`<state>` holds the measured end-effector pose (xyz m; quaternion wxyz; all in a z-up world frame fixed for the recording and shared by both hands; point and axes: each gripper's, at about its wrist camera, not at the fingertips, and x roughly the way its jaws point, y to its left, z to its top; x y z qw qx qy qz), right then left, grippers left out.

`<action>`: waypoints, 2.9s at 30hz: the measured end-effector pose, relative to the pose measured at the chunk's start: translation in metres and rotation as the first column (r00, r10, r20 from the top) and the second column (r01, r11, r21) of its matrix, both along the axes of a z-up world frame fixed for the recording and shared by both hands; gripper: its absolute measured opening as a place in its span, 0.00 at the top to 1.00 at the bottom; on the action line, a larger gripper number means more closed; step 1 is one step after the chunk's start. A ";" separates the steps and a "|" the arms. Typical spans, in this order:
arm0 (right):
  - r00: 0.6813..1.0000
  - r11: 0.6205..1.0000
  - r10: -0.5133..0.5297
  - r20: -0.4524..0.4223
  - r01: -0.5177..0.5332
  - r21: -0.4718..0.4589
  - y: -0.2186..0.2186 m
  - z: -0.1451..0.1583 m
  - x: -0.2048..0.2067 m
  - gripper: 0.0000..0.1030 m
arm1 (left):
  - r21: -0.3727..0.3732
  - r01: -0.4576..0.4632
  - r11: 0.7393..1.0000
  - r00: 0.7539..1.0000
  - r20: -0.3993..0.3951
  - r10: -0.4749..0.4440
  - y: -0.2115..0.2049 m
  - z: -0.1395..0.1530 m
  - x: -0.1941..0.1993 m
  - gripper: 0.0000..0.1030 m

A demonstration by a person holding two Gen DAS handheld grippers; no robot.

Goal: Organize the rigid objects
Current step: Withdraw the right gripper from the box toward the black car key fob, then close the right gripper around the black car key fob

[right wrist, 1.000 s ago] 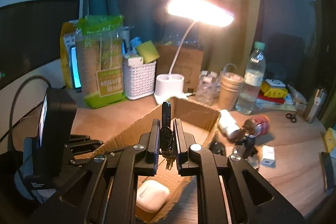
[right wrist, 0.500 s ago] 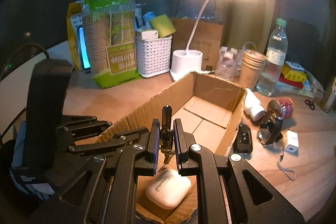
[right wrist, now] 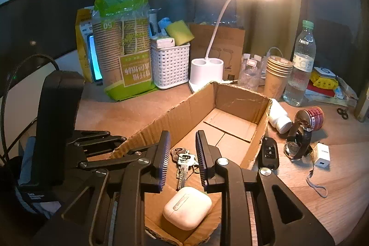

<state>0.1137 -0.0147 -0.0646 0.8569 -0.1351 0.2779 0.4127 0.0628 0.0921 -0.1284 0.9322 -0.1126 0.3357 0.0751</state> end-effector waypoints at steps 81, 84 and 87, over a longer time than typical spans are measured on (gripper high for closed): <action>0.938 0.927 -0.310 -0.153 0.262 -0.269 -0.024 -0.081 0.147 0.49 | -0.002 -0.032 0.999 0.999 -0.003 0.032 0.006 0.000 -0.003 0.80; 0.940 0.929 -0.303 -0.155 0.256 -0.267 -0.023 -0.081 0.147 0.51 | -0.003 -0.031 1.000 1.000 -0.002 0.031 0.006 0.000 -0.003 0.80; 0.944 0.933 -0.292 -0.152 0.246 -0.264 -0.022 -0.080 0.147 0.63 | -0.002 -0.026 1.000 1.000 -0.003 0.026 0.006 0.000 -0.003 0.80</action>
